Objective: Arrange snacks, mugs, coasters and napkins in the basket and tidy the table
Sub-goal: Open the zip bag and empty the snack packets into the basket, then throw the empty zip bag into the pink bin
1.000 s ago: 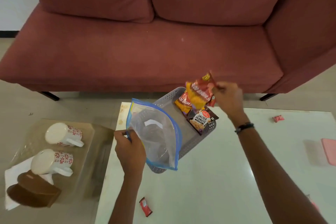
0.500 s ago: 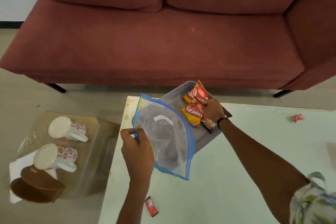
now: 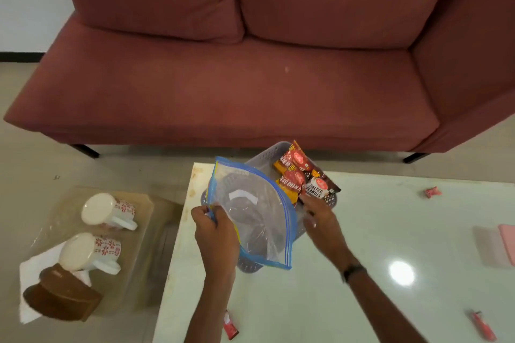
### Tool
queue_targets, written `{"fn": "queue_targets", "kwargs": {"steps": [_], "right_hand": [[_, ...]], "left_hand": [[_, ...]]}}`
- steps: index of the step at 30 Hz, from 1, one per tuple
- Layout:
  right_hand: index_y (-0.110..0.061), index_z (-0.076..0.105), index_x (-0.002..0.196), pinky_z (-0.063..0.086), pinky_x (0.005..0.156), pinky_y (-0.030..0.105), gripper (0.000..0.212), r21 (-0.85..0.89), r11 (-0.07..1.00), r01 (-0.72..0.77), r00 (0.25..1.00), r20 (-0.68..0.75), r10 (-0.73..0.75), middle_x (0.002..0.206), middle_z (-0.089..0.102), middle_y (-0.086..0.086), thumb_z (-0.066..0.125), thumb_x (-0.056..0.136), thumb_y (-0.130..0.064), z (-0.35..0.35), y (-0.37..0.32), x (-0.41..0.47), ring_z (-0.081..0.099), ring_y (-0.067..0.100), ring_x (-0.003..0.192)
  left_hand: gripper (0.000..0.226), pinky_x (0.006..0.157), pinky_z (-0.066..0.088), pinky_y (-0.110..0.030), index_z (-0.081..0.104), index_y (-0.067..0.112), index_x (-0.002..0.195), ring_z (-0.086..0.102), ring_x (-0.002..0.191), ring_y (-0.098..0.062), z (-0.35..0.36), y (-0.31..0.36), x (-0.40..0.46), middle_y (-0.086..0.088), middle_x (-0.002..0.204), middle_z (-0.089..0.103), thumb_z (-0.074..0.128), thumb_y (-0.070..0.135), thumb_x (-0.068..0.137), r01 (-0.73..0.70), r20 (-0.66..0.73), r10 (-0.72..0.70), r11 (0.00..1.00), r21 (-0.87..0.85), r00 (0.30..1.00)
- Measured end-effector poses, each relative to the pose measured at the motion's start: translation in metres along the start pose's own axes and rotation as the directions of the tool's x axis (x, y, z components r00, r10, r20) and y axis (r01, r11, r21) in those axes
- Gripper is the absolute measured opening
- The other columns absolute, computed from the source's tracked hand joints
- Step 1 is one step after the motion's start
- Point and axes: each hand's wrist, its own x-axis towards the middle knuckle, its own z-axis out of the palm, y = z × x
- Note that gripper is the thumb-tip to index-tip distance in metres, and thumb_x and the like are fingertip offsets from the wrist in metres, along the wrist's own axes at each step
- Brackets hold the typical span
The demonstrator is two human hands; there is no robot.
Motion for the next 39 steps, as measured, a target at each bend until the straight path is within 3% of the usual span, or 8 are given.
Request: {"fn": "queue_targets", "kwargs": {"steps": [6,12,16,19,21,26,31,39], "right_hand": [[-0.024,0.031,0.14,0.03,0.1,0.004,0.095,0.296,0.953,-0.06,0.976,0.217,-0.006,0.14,0.039,-0.02,0.085,0.062,-0.035,-0.025,-0.087,-0.111,0.036,-0.014,0.125],[-0.019,0.069,0.088,0.041,0.058,0.007,0.013,0.382,0.922,-0.065,0.967,-0.203,0.152,0.082,0.07,-0.007,0.074,0.078,-0.012,-0.07,-0.158,-0.107,0.054,-0.023,0.067],[-0.021,0.077,0.083,0.051,0.073,0.022,0.006,0.451,0.893,0.014,0.976,-0.199,0.085,0.085,0.076,-0.007,0.072,0.08,-0.019,-0.132,-0.181,-0.104,0.064,-0.004,0.079],[-0.014,0.075,0.085,0.053,0.08,0.035,0.009,0.574,0.819,0.016,0.986,-0.146,0.083,0.084,0.076,0.002,0.073,0.079,-0.019,-0.171,-0.189,-0.108,0.069,0.016,0.082],[-0.008,0.073,0.089,0.056,0.076,0.03,0.011,0.671,0.741,0.004,0.989,-0.11,0.095,0.08,0.075,0.001,0.071,0.08,-0.014,-0.192,-0.191,-0.113,0.069,0.015,0.078],[-0.006,0.069,0.099,0.054,0.069,0.026,0.017,0.733,0.68,-0.015,0.995,-0.056,0.083,0.086,0.072,0.003,0.067,0.084,-0.013,-0.23,-0.178,-0.128,0.069,0.014,0.081],[-0.033,0.064,0.11,0.058,0.077,0.03,0.038,0.634,0.77,-0.064,0.998,0.04,0.049,0.103,0.074,-0.002,0.071,0.081,-0.01,-0.282,-0.122,-0.156,0.072,0.017,0.09],[-0.007,0.069,0.103,0.054,0.064,0.02,0.02,0.684,0.728,-0.048,0.992,-0.053,0.114,0.096,0.07,0.0,0.054,0.092,-0.003,-0.395,0.001,-0.197,0.072,0.019,0.091]], "left_hand": [[0.023,0.068,0.05,-0.05,0.041,0.002,0.107,0.055,0.08,-0.04,-0.016,0.042,-0.028,-0.032,0.095,0.053,0.037,0.02,0.094,0.134,0.07,-0.125,0.981,-0.143,0.99],[0.021,0.03,0.031,-0.013,0.043,0.011,0.089,0.042,0.029,-0.006,-0.041,0.095,-0.065,-0.005,0.056,0.047,0.047,0.031,0.092,0.193,0.307,-0.086,0.92,-0.34,0.948],[0.056,0.045,0.038,-0.026,0.047,0.01,0.086,0.044,0.045,-0.01,-0.066,0.11,-0.071,-0.001,0.065,0.048,0.049,0.066,0.08,0.006,0.299,0.157,0.877,-0.48,0.941],[0.082,0.071,0.044,-0.047,0.047,-0.002,0.101,0.046,0.075,-0.016,-0.076,0.108,-0.07,0.001,0.087,0.041,0.062,0.068,0.06,-0.222,0.204,0.299,0.918,-0.329,0.932],[0.1,0.092,0.043,-0.036,0.04,0.006,0.122,0.05,0.102,-0.017,-0.076,0.102,-0.077,0.002,0.11,0.045,0.069,0.068,0.049,-0.19,0.343,0.253,0.96,-0.207,0.905],[0.027,0.067,0.052,-0.015,0.058,0.018,0.107,0.065,0.086,-0.015,-0.056,0.101,-0.114,-0.003,0.099,0.067,0.067,0.018,0.082,-0.132,0.665,0.23,0.972,-0.196,0.711],[0.015,0.06,0.053,-0.023,0.065,0.02,0.097,0.068,0.068,-0.011,-0.013,0.1,-0.167,0.003,0.078,0.075,0.065,0.014,0.083,-0.142,0.68,0.263,0.963,-0.229,0.684],[0.025,0.049,0.046,-0.015,0.058,0.02,0.096,0.067,0.06,-0.005,0.086,0.081,-0.264,0.006,0.086,0.073,0.049,-0.002,0.088,0.032,0.765,0.204,0.959,-0.281,0.611]]}}
